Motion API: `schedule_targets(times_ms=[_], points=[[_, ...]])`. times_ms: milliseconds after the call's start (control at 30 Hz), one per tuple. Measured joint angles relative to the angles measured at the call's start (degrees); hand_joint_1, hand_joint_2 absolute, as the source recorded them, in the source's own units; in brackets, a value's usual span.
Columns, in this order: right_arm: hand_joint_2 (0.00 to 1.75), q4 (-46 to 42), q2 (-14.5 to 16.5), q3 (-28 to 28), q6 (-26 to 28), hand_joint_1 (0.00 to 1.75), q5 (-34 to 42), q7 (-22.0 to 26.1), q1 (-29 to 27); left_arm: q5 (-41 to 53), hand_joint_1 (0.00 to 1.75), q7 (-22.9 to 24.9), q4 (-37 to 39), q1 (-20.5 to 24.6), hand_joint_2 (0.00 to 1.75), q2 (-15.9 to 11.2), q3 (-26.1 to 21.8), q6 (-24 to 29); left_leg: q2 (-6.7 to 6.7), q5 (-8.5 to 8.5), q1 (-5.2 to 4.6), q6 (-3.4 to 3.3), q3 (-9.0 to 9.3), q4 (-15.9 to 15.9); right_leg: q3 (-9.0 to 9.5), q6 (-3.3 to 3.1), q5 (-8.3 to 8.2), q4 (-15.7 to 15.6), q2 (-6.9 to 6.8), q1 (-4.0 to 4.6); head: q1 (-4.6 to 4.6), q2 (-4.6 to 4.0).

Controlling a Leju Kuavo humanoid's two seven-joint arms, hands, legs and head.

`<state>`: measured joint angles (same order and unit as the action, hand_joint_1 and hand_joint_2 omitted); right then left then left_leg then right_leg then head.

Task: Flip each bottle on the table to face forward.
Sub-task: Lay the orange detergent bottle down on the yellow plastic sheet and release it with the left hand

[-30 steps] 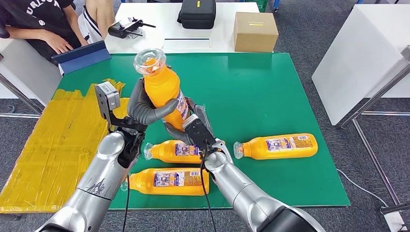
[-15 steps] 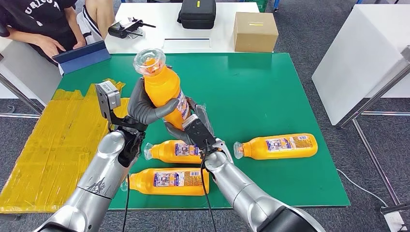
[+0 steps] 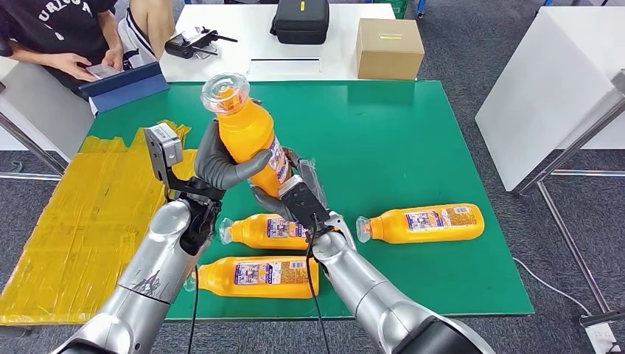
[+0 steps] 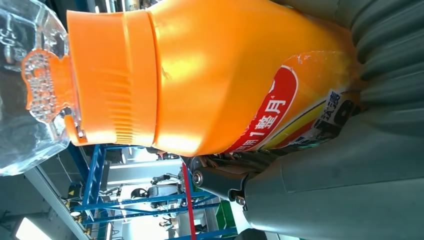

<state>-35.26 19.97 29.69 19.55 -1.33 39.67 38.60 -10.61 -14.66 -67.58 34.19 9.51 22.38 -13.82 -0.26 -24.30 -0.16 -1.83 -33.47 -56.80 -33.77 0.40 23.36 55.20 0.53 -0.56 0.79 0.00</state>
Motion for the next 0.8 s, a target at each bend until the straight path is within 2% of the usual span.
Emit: schedule_targets(times_ms=[67,100,200,233,800], points=[[1.75,-0.2,0.0,-0.1,0.0,1.34,0.0,0.0,-0.1,0.0,1.75,0.0,0.0,0.0,1.75,0.0,0.0,0.0,0.00,0.00,0.00,0.00,0.00,0.0,0.00,0.00,0.00,0.0,0.00,0.00,0.00,0.00],[1.75,-0.2,0.0,-0.2,0.0,1.10,0.0,0.0,-0.1,0.0,1.75,0.0,0.0,0.0,1.75,0.0,0.0,0.0,0.00,0.00,0.00,0.00,0.00,0.0,0.00,0.00,0.00,0.0,0.00,0.00,0.00,0.00],[1.75,-0.3,0.0,-0.3,0.0,0.10,0.0,0.0,-0.2,0.0,1.75,0.0,0.0,0.0,1.75,0.0,0.0,0.0,0.00,0.00,0.00,0.00,0.00,0.0,0.00,0.00,0.00,0.0,0.00,0.00,0.01,0.00],[1.75,-0.4,0.0,-0.3,0.0,0.00,-0.1,0.0,-0.2,0.0,1.75,-0.1,0.0,0.0,1.75,0.0,0.0,0.0,0.00,0.00,0.00,0.00,0.00,0.0,0.00,0.00,0.00,0.0,0.00,0.00,0.01,0.00],[1.75,-7.4,-0.2,-0.3,1.2,0.00,-1.1,0.3,-1.7,2.8,1.75,0.6,-1.8,-2.3,1.75,0.1,-1.8,3.9,0.00,0.00,0.00,0.00,0.00,0.0,-0.01,0.00,0.00,0.0,0.00,0.00,0.00,0.00]])
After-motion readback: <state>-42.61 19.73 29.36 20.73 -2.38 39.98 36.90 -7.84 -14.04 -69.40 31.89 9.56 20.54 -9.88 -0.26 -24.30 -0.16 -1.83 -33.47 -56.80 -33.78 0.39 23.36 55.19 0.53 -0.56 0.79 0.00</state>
